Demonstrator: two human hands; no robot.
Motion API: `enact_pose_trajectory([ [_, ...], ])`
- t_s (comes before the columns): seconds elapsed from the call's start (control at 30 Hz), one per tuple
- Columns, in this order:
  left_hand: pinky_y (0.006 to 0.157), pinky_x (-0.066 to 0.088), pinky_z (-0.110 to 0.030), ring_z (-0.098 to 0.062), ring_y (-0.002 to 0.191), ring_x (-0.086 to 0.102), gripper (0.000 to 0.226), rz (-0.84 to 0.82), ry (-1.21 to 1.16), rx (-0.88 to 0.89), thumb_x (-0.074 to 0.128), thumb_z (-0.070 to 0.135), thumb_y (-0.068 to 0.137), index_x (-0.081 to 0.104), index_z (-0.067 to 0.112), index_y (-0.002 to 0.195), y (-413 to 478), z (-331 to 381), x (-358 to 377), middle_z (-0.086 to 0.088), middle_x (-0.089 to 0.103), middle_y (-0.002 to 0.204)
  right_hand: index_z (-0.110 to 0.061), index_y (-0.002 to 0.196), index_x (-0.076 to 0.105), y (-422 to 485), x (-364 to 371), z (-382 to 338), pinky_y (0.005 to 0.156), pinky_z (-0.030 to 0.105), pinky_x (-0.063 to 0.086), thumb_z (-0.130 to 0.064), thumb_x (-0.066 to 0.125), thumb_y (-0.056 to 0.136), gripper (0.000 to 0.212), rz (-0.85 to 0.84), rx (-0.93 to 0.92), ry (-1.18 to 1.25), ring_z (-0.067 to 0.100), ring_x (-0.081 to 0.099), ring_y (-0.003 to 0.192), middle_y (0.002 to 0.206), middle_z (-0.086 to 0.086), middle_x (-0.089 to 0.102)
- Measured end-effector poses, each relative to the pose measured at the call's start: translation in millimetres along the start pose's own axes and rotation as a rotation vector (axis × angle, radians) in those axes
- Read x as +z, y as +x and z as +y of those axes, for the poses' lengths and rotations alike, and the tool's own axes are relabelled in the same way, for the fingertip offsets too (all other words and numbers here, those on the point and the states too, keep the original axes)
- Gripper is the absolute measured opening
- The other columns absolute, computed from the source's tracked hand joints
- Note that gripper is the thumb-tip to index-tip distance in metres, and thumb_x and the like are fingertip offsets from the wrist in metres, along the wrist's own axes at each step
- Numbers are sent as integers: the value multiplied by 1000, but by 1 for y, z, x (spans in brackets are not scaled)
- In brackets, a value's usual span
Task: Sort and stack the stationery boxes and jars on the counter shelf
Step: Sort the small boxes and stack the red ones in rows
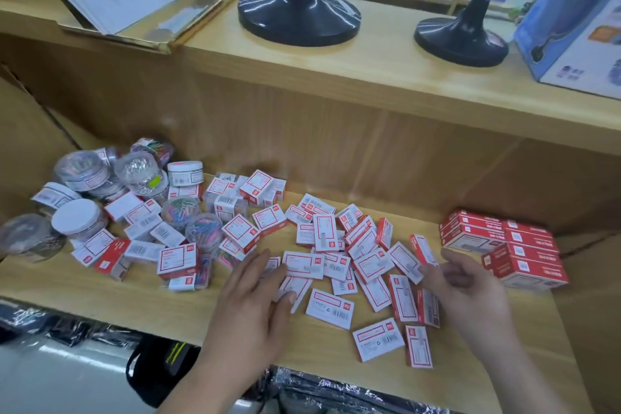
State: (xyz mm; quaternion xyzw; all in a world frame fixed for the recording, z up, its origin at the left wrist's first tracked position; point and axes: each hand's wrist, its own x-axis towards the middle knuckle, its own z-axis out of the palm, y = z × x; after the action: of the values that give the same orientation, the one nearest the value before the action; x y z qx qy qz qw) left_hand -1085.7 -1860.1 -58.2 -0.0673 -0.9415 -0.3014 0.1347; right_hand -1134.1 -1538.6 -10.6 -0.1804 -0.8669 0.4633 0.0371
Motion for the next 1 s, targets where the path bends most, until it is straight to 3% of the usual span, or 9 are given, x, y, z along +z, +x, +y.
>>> enact_pose_trajectory([
  [0.23,111,42,-45,-26,142,44,39,-16,-127,123,57,33,97,65,18,133,-8,25,7,-4,55,146,-39,103,68,-44,26,-7,67,20,50,-19,82,81,33,-60,-279,48,11,62,81,87,-7,66],
  [0.43,111,45,-48,-30,144,41,39,-114,-63,216,62,32,94,65,15,129,-14,31,20,-7,53,148,-20,122,70,-65,48,8,94,24,46,-33,74,82,42,-38,-551,-225,10,57,111,122,-11,62],
  [0.5,110,46,-50,-30,147,38,37,-163,-38,220,68,29,90,66,17,125,-17,28,23,-7,50,151,-19,117,73,-64,33,17,97,22,44,-35,76,81,40,55,-505,-194,14,57,114,124,-6,62],
  [0.6,110,46,-51,-29,148,36,37,-174,-53,194,68,29,91,66,15,125,-18,24,24,-6,51,151,-39,111,70,-60,-2,36,86,43,56,-47,74,84,28,65,-322,-130,17,65,103,116,-16,61],
  [0.67,111,44,-49,-29,147,37,37,-143,-61,193,63,34,93,67,14,124,-15,31,23,-4,53,147,-51,111,62,-57,-20,51,83,50,57,-62,75,73,41,24,-211,-121,18,67,94,113,-19,59],
  [0.77,114,41,-46,-27,149,34,41,-171,-62,249,62,41,93,65,17,127,-9,52,29,-3,52,149,-60,117,55,-62,-25,61,91,45,56,-79,80,47,77,-129,-80,-86,14,67,99,118,-24,53],
  [0.83,116,39,-50,-30,153,28,52,-256,15,309,63,49,89,60,22,134,-8,65,40,-7,44,157,-61,131,48,-69,-18,59,90,37,56,-65,89,48,92,-233,-104,-91,4,64,104,124,-27,47],
  [0.9,116,37,-55,-32,155,22,66,-322,132,342,60,57,85,52,27,143,-6,72,49,-7,35,163,-47,146,41,-74,-11,55,95,28,51,-54,90,56,103,-278,-154,-165,-5,55,118,133,-30,41],
  [1.0,120,33,-52,-30,154,25,67,-314,192,335,55,62,88,51,29,146,-7,72,55,-5,38,162,-42,149,39,-75,-7,54,90,29,53,-59,85,60,103,-231,-163,-239,-10,52,120,138,-32,36],
])
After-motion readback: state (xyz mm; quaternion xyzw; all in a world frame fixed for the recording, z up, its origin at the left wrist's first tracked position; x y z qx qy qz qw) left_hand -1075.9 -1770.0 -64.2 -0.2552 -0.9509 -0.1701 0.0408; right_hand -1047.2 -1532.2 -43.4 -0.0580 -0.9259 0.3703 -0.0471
